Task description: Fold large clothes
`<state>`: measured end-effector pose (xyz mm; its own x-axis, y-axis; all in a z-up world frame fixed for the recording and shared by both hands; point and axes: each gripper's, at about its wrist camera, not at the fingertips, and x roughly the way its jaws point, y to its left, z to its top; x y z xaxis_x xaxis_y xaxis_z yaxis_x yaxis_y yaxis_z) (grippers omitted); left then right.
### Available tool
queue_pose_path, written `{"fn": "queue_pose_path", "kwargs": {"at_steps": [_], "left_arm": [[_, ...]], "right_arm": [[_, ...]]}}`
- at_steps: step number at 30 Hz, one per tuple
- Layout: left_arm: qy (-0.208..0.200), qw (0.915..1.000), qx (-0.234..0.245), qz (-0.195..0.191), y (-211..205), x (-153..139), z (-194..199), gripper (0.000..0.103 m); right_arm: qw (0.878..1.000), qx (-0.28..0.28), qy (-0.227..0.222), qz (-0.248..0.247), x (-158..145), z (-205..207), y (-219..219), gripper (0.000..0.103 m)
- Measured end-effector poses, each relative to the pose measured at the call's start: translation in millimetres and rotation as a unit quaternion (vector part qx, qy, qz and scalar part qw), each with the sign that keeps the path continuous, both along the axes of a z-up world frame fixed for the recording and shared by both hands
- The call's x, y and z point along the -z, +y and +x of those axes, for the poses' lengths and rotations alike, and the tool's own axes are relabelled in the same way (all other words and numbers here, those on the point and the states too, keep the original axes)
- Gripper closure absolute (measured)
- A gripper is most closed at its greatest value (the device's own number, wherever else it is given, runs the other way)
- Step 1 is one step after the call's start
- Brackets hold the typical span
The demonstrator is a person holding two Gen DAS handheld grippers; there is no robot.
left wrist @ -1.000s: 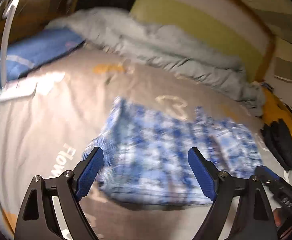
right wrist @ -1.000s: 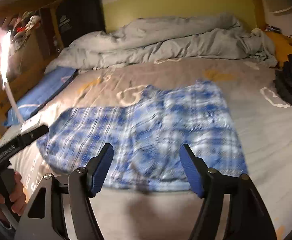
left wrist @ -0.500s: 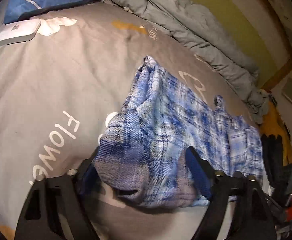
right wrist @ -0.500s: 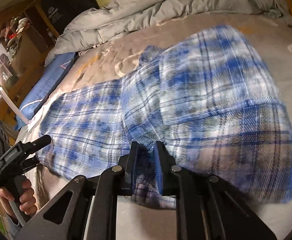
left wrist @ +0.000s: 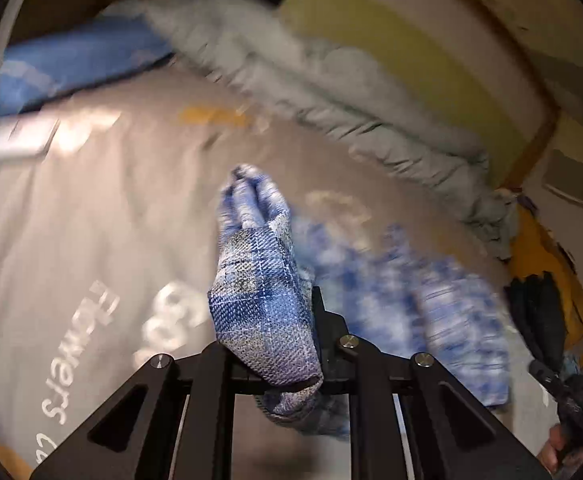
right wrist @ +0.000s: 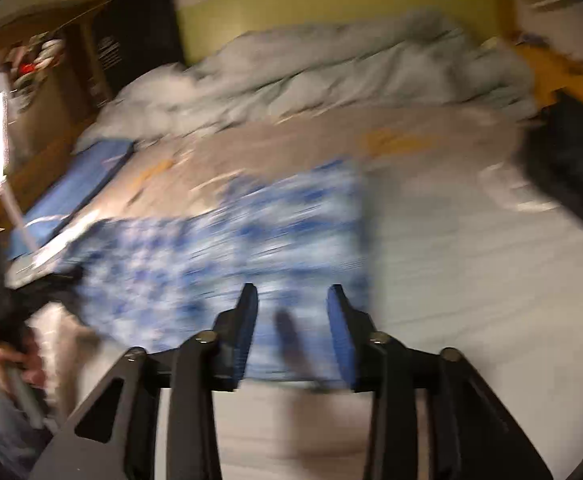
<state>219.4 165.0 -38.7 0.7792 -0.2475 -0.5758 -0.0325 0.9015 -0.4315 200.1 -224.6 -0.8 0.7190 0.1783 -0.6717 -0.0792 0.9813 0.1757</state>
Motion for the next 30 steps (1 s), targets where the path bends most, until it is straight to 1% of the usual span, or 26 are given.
{"fn": "queue_pose_path", "kwargs": {"at_steps": [2, 3, 4, 6, 8, 10, 13, 15, 16, 19, 21, 24, 25, 27, 28, 29, 30], "left_arm": [[-0.032, 0.9987, 0.025, 0.03, -30, -28, -3, 0.087], [-0.044, 0.9978, 0.034, 0.038, -41, -37, -5, 0.087], [-0.058, 0.9963, 0.05, 0.041, -60, -50, -6, 0.087], [-0.073, 0.9934, 0.081, 0.034, -91, -67, -7, 0.087], [-0.084, 0.989, 0.116, 0.036, -128, -80, -7, 0.087], [-0.093, 0.9833, 0.15, 0.045, -167, -85, -6, 0.087], [-0.088, 0.9764, 0.189, 0.057, -219, -71, -3, 0.087], [-0.075, 0.9732, 0.21, 0.057, -248, -51, -3, 0.087], [-0.063, 0.9731, 0.215, 0.053, -259, -38, -3, 0.087], [-0.038, 0.9729, 0.223, 0.047, -279, -7, -5, 0.087], [-0.041, 0.9709, 0.229, 0.057, -286, 8, -8, 0.087], [-0.046, 0.9628, 0.254, 0.079, -295, 15, -13, 0.087], [-0.053, 0.9623, 0.254, 0.08, -294, 15, -15, 0.085], [-0.064, 0.9624, 0.257, 0.062, -289, 11, -17, 0.068], [-0.071, 0.9606, 0.266, 0.039, -283, 6, -21, 0.046], [-0.078, 0.9596, 0.269, 0.029, -280, 2, -24, 0.031], [-0.092, 0.9588, 0.268, 0.025, -276, -4, -31, 0.029]], "right_arm": [[0.999, 0.033, -0.009, -0.022, -3, -1, -27, 0.065], [0.998, 0.05, -0.01, -0.022, -4, -1, -40, 0.065], [0.998, 0.066, -0.007, -0.013, -3, 0, -54, 0.064], [0.996, 0.086, 0.005, 0.022, 1, 2, -78, 0.063], [0.994, 0.094, 0.021, 0.05, 7, 4, -96, 0.063], [0.994, 0.091, 0.031, 0.052, 11, 6, -102, 0.063], [0.994, 0.089, 0.031, 0.051, 13, 0, -109, 0.062], [0.994, 0.088, 0.037, 0.058, 17, -1, -111, 0.06], [0.993, 0.089, 0.041, 0.063, 18, 0, -114, 0.06], [0.991, 0.096, 0.048, 0.074, 20, 2, -124, 0.06], [0.991, 0.1, 0.047, 0.075, 20, 1, -129, 0.059], [0.991, 0.103, 0.049, 0.075, 21, 3, -132, 0.058], [0.991, 0.103, 0.05, 0.073, 22, 4, -131, 0.058], [0.991, 0.103, 0.05, 0.063, 24, 5, -127, 0.058], [0.992, 0.101, 0.048, 0.059, 24, 5, -125, 0.058], [0.992, 0.1, 0.046, 0.055, 23, 4, -123, 0.058], [0.993, 0.098, 0.042, 0.051, 22, 3, -121, 0.058]]}}
